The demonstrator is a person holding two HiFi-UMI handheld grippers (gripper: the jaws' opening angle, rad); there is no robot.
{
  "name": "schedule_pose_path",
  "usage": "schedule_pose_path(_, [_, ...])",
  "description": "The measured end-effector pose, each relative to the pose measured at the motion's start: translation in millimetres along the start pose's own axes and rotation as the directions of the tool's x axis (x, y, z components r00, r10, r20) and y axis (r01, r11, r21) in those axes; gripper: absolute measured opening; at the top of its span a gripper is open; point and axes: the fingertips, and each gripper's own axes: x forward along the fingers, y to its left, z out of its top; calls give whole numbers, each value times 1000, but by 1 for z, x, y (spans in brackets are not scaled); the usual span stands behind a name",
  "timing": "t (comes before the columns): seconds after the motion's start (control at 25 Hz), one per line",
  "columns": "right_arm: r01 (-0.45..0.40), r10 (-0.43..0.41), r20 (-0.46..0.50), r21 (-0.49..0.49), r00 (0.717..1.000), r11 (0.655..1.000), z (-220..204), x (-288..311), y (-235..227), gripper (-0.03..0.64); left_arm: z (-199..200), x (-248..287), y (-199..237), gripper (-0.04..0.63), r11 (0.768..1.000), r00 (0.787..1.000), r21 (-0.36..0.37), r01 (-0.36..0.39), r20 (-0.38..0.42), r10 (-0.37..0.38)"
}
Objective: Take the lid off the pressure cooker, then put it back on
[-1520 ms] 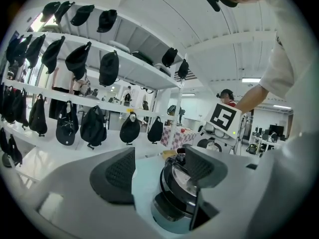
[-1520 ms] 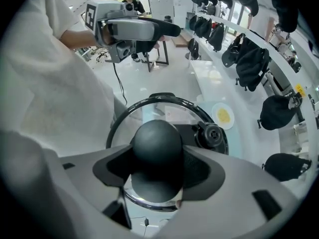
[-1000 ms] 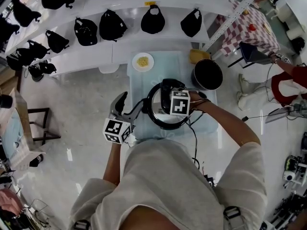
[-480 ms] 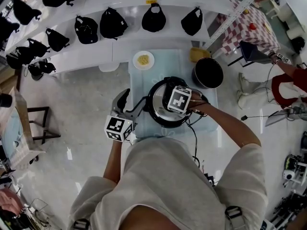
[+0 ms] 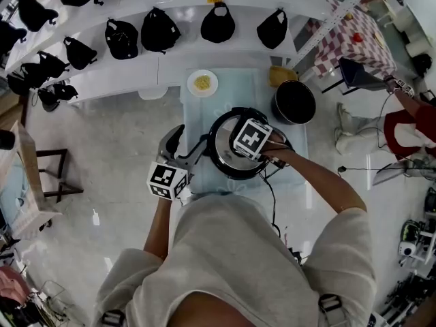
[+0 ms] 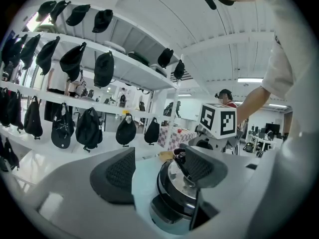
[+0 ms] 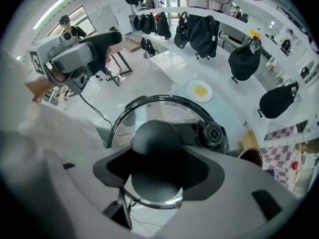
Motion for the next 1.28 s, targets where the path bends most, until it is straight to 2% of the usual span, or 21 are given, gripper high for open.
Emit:
schedule_pose_path(0.12, [-4,5,38,-34,999,999,5,0,1,272,-1,-2,1,296,1000,1000,2,-1,1,1])
schedule_pose_path(0.44, [9,-8,20,-29,1000,1000,-2,-7,2,272,4,-1,-3,296,1000,1000,19,7,11,-7])
schedule_pose_path(0.8, [46,-44,72,-37,996,998,-7,-31,3,272,8,3,-9,296,999,1000,30,27,15,-27])
schedule_pose_path(1.04, [13,-8,84,-67,996,998,-7,-32,12,272,9,12,-21,296,998,998,40,57,11,-57])
schedule_pose_path(1.28, [16,-14,87,-26,996,1000,-18,-31,15,272,7,15,-28,296,995,997,54,79,5,-79])
